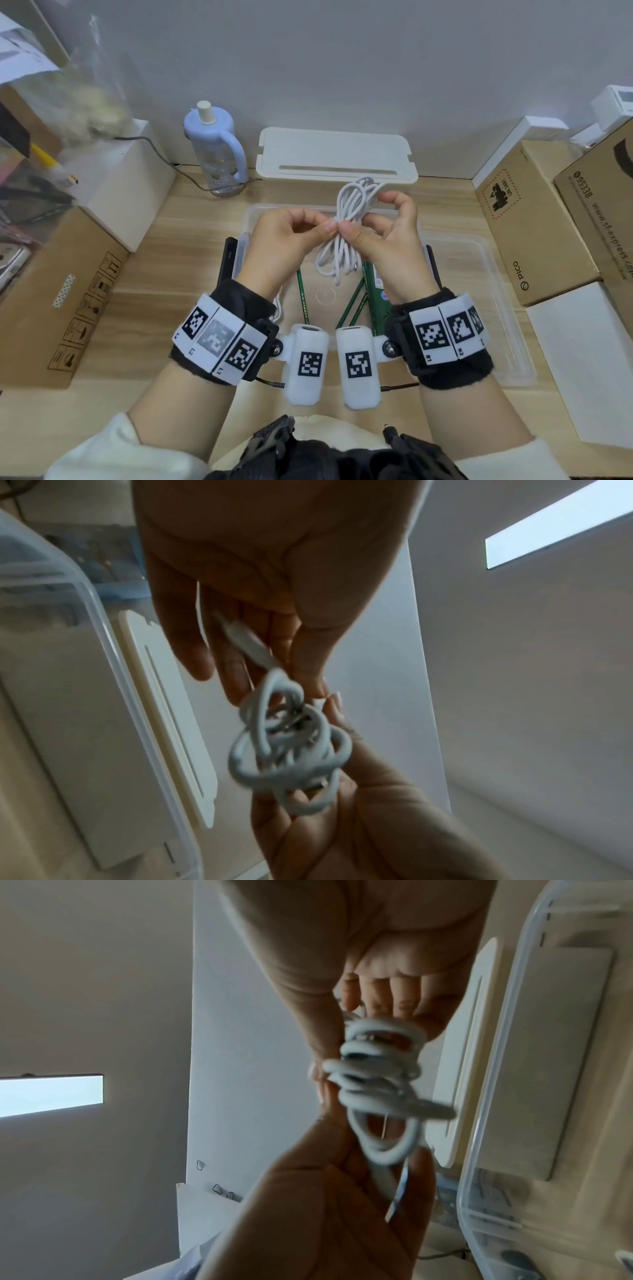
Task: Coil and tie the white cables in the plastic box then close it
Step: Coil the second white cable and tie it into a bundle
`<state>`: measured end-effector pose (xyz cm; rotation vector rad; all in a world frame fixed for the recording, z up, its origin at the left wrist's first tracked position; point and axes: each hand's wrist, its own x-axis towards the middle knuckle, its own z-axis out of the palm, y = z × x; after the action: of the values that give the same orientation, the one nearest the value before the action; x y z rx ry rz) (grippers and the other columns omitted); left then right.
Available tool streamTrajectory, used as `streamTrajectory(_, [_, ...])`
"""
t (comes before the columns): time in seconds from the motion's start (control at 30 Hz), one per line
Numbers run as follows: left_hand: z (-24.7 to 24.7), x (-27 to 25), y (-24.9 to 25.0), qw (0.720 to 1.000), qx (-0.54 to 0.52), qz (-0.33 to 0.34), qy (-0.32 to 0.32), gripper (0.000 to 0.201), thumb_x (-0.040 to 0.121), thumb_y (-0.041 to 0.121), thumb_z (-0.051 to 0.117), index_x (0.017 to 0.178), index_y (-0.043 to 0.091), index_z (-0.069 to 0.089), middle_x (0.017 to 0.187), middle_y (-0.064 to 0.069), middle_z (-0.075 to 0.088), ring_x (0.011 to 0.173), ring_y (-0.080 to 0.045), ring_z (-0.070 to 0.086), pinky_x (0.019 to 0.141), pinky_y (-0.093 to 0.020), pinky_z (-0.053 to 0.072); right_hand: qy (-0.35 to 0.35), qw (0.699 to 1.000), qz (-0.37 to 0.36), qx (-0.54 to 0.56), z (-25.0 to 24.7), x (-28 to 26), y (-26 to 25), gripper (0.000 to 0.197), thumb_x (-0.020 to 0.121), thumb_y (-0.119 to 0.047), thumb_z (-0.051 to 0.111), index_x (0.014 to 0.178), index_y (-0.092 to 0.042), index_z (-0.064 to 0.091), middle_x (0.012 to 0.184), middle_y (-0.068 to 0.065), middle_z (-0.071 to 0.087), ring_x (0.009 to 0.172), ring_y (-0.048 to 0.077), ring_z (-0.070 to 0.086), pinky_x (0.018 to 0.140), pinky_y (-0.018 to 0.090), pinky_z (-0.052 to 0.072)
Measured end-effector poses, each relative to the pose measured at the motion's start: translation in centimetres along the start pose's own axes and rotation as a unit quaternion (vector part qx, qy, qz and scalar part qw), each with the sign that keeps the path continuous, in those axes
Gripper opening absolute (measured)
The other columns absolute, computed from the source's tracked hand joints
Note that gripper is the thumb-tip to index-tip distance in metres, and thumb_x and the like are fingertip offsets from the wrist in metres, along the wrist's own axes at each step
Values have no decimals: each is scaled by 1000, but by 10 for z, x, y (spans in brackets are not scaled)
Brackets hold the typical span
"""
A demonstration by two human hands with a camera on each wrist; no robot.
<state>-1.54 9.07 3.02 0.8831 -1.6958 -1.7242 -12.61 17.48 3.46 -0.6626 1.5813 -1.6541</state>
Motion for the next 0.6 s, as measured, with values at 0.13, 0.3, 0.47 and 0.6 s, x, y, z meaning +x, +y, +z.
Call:
streamTrajectory(0.13, [0, 5, -8, 988, 153, 38, -8, 14, 87, 20, 61, 73, 20, 63, 72, 3, 63, 66, -11, 57, 64, -27, 47, -10, 1000, 4, -6, -3, 1, 3, 56, 77, 1, 67, 107, -24, 28, 91, 7, 66, 66, 8, 66, 62, 18, 53])
streamTrajectory(0.3, [-5, 11, -20, 978, 190, 50, -63, 24, 92, 15, 51, 70, 23, 49, 72, 8, 45, 57, -4, 41, 58, -22, 34, -16, 999, 28, 9, -5, 7, 8, 47, 82, 2, 60, 91, -28, 25, 87, 10, 64, 62, 10, 63, 62, 22, 54])
streamTrajectory(0.47, [-13, 18, -30, 969, 233, 43, -64, 26, 93, 14, 49, 69, 23, 46, 75, 8, 45, 62, -2, 44, 63, -21, 37, -14, 999, 34, -3, -8, 10, 12, 47, 84, 2, 58, 100, -21, 20, 84, 8, 62, 63, 10, 61, 68, 25, 52])
streamTrajectory(0.6, [-12, 22, -36, 965, 251, 19, -68, 28, 93, 15, 49, 67, 24, 45, 73, 8, 45, 67, -7, 41, 65, -24, 35, -16, 999, 34, -15, -8, 13, 14, 49, 84, 4, 57, 104, -17, 18, 92, 10, 60, 69, 8, 61, 61, 12, 51])
